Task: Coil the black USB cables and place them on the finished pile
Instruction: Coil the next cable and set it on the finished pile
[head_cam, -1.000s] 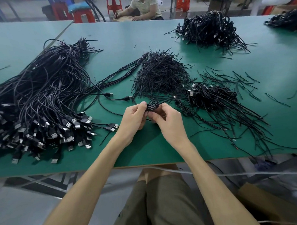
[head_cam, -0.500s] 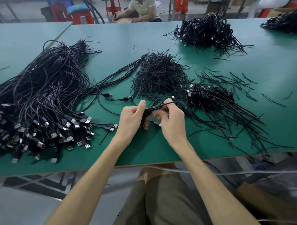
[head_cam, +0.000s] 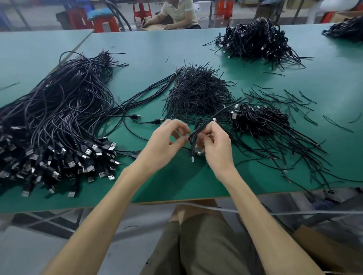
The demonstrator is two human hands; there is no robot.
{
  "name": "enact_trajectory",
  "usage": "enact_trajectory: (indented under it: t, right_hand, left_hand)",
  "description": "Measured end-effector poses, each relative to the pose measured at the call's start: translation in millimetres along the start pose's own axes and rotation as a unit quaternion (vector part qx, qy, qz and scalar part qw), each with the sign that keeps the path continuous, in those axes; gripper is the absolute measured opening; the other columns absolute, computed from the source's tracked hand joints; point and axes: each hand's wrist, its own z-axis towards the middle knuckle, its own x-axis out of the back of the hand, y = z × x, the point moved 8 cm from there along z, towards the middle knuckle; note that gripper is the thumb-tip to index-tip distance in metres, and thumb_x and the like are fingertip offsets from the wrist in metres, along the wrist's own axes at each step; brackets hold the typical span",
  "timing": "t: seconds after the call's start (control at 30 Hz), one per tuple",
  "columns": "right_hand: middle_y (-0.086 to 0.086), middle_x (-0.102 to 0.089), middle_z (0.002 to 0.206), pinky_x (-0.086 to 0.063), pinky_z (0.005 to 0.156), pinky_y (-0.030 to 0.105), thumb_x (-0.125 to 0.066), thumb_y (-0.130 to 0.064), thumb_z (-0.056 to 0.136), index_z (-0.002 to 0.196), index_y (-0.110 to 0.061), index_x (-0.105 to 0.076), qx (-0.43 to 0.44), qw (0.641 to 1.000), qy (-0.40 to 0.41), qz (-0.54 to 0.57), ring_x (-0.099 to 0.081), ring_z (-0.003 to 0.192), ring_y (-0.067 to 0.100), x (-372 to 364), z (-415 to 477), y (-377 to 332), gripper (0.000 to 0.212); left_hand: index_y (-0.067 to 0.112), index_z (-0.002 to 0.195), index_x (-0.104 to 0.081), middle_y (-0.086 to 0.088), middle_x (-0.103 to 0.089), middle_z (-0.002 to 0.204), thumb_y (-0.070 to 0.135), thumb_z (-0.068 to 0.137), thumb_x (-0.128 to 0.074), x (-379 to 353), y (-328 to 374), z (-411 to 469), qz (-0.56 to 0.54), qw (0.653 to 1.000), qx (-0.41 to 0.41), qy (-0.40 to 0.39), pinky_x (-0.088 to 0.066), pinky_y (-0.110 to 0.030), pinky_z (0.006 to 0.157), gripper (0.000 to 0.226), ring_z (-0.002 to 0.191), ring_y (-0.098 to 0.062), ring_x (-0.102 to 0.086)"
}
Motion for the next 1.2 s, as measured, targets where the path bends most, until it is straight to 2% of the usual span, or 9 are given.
enact_trajectory:
  t: [0.13, 0.3, 0.4, 0.5, 0.7, 0.77, 0.9, 1.07, 1.2]
  right_hand:
    - [0.004, -0.065, 0.065, -0.048, 0.058, 0.028, -0.053, 0.008, 0.092, 0.077, -0.013, -0.051, -0.009, 0.998, -0.055, -0.003, -0.061, 0.06, 0.024, -15.2, -0.9, 2.6, 0.026]
    - [-0.003, -0.064, 0.065, -0.046, 0.06, 0.025, -0.051, 0.011, 0.089, 0.076, -0.017, -0.053, -0.023, 0.997, -0.075, 0.025, -0.06, 0.058, 0.016, -16.3, 2.2, 5.4, 0.031]
    - [-0.006, -0.066, 0.066, -0.048, 0.058, 0.023, -0.052, 0.012, 0.091, 0.076, -0.016, -0.053, -0.03, 0.995, -0.082, 0.049, -0.06, 0.059, 0.011, -16.0, 0.8, 5.7, 0.032]
    - [-0.004, -0.056, 0.065, -0.05, 0.061, 0.036, -0.049, 0.015, 0.093, 0.076, -0.006, -0.049, -0.025, 0.993, -0.091, 0.064, -0.053, 0.062, 0.018, -16.0, 0.1, 3.5, 0.027]
    - [0.01, -0.06, 0.069, -0.048, 0.059, 0.033, -0.052, 0.015, 0.094, 0.094, 0.012, -0.057, -0.038, 0.983, -0.116, 0.14, -0.056, 0.06, 0.022, -22.8, -0.7, 1.0, 0.005]
    - [0.008, -0.063, 0.067, -0.046, 0.06, 0.033, -0.059, 0.006, 0.097, 0.099, 0.01, -0.059, -0.039, 0.981, -0.115, 0.154, -0.058, 0.059, 0.022, -20.9, -1.1, 2.3, 0.005]
    - [0.007, -0.065, 0.066, -0.045, 0.059, 0.021, -0.064, -0.007, 0.098, 0.088, 0.007, -0.062, -0.054, 0.979, -0.116, 0.155, -0.059, 0.056, 0.018, -21.9, -2.1, 6.8, 0.018]
    - [0.011, -0.064, 0.07, -0.046, 0.057, 0.019, -0.056, 0.001, 0.101, 0.089, 0.007, -0.06, -0.046, 0.977, -0.12, 0.172, -0.059, 0.056, 0.018, -18.7, -2.2, 4.5, 0.013]
    - [0.011, -0.063, 0.071, -0.045, 0.057, 0.019, -0.055, 0.0, 0.101, 0.089, 0.007, -0.056, -0.04, 0.976, -0.134, 0.164, -0.059, 0.057, 0.017, -22.4, -2.9, 1.8, 0.013]
  left_hand:
    - [0.041, 0.154, -0.036, 0.018, -0.034, 0.153, -0.014, 0.081, -0.064, 2.7, 17.2, -0.2, 0.127, 0.985, -0.108, -0.039, -0.043, -0.024, 0.104, 0.095, 0.139, -0.007, -0.039]
    - [0.039, 0.155, -0.038, 0.022, -0.018, 0.166, -0.019, 0.083, -0.056, -6.6, 32.7, -0.5, 0.207, 0.964, -0.147, -0.082, -0.025, -0.023, 0.121, 0.094, 0.153, -0.006, -0.017]
    - [0.04, 0.152, -0.042, 0.023, -0.021, 0.165, -0.012, 0.091, -0.06, -3.8, 39.0, -2.4, 0.22, 0.958, -0.163, -0.086, -0.026, -0.015, 0.115, 0.082, 0.151, -0.004, -0.02]
    - [0.037, 0.143, -0.056, 0.019, -0.036, 0.159, -0.008, 0.094, -0.057, -4.3, 43.6, -2.8, 0.209, 0.96, -0.154, -0.104, -0.04, -0.031, 0.112, 0.067, 0.147, -0.009, -0.031]
    - [0.012, 0.113, -0.07, 0.006, -0.067, 0.133, 0.011, 0.1, -0.06, 4.1, 55.6, 0.3, 0.205, 0.963, -0.162, -0.064, -0.038, -0.038, 0.112, 0.017, 0.137, -0.015, -0.05]
    - [0.011, 0.113, -0.068, 0.0, -0.072, 0.12, 0.01, 0.1, -0.058, 0.8, 62.5, -0.4, 0.241, 0.953, -0.176, -0.055, -0.039, -0.033, 0.108, 0.016, 0.126, -0.021, -0.059]
    - [0.017, 0.112, -0.063, 0.0, -0.056, 0.096, 0.006, 0.097, -0.059, 1.0, 64.7, -3.4, 0.283, 0.947, -0.145, -0.035, -0.039, -0.028, 0.069, 0.019, 0.089, -0.024, -0.057]
    - [0.019, 0.112, -0.057, 0.002, -0.054, 0.095, 0.042, 0.105, -0.047, 1.0, 70.7, 1.3, 0.3, 0.948, -0.101, -0.013, -0.045, -0.039, 0.068, 0.026, 0.083, -0.024, -0.058]
    - [0.026, 0.122, -0.044, 0.008, -0.057, 0.074, 0.048, 0.104, -0.044, 2.8, 53.6, 6.3, 0.253, 0.967, -0.001, -0.006, -0.04, -0.039, 0.064, 0.028, 0.076, -0.025, -0.061]
